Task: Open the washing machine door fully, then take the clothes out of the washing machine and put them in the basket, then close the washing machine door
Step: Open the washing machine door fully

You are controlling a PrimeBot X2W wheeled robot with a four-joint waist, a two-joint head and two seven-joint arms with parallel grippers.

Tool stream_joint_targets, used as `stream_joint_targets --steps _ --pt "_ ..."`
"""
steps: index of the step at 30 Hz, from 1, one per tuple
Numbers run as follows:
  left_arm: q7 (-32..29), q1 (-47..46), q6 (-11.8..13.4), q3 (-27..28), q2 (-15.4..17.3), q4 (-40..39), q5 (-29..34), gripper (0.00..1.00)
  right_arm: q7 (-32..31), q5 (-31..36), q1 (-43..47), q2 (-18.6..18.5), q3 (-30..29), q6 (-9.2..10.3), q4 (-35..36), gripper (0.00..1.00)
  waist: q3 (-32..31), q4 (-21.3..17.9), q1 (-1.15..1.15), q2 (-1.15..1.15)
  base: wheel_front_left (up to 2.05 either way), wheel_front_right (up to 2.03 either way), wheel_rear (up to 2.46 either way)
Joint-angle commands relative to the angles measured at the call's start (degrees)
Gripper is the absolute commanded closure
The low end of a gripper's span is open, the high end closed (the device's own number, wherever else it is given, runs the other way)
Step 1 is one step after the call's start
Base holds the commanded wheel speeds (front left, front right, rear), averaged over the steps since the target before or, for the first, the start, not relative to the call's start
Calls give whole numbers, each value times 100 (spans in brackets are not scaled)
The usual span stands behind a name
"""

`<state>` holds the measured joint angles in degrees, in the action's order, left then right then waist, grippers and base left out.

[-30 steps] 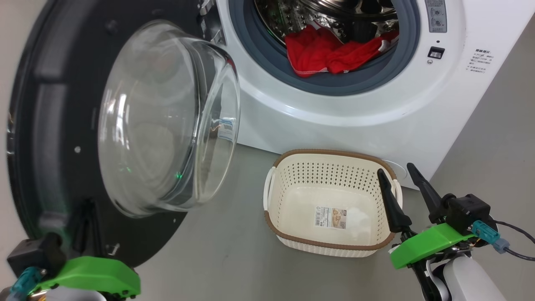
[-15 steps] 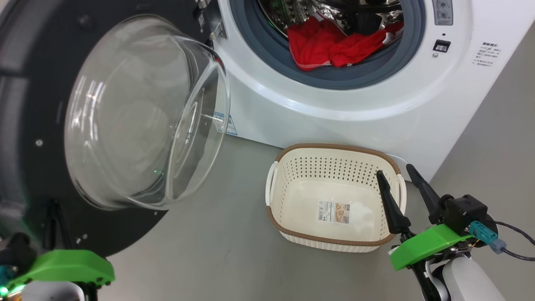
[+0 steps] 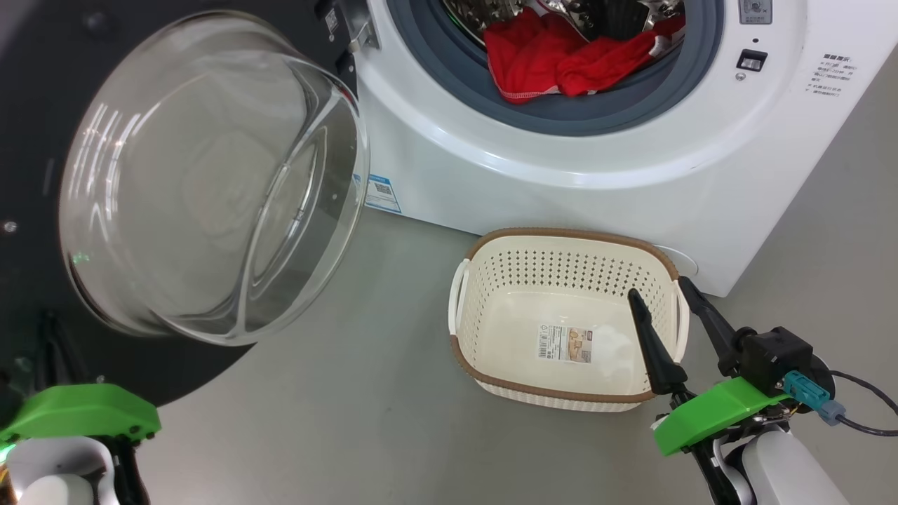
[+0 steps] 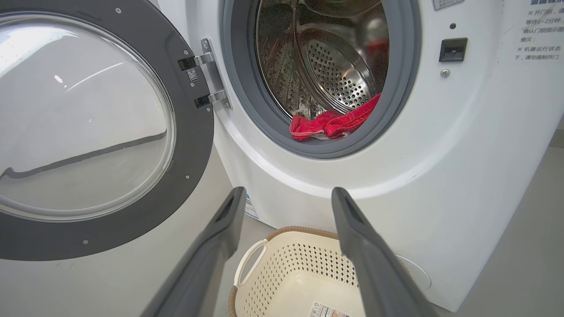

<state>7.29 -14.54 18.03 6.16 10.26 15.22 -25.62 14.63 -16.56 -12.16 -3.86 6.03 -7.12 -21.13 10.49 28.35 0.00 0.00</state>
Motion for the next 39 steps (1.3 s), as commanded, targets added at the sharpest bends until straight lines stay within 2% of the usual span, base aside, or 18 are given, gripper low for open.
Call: stream_joint_targets --steps 1,22,29,35,36,37,38,39 --pt "106 -275 -9 343 340 0 -43 100 37 69 -174 -34 115 -36 118 0 20 -3 0 0 0 0 0" --pt "688 -1253 -289 514 512 1523 -178 100 37 57 -287 -175 203 -36 9 0 295 72 0 0 0 0 0" --pt "754 -1363 -331 599 511 1683 -116 100 37 8 -309 -130 219 -36 -27 0 223 24 0 0 0 0 0" --pt "765 -1221 -318 576 435 1433 -9 100 37 -72 -317 -59 210 -36 -36 0 71 -80 0 0 0 0 0" --pt "766 -1182 -306 561 433 1336 28 84 37 -85 -311 -45 205 -36 -35 0 38 -101 0 0 0 0 0" --pt "767 -1144 -294 546 432 1217 64 47 37 -99 -305 -31 196 -36 -31 0 4 -122 0 0 0 0 0" --pt "767 -1103 -273 531 438 1085 108 15 37 -115 -300 -18 184 -36 -24 0 -30 -146 0 0 0 0 0" --pt "768 -1060 -252 503 451 947 163 0 37 -127 -294 -5 173 -36 -14 0 -67 -171 0 0 0 0 0"
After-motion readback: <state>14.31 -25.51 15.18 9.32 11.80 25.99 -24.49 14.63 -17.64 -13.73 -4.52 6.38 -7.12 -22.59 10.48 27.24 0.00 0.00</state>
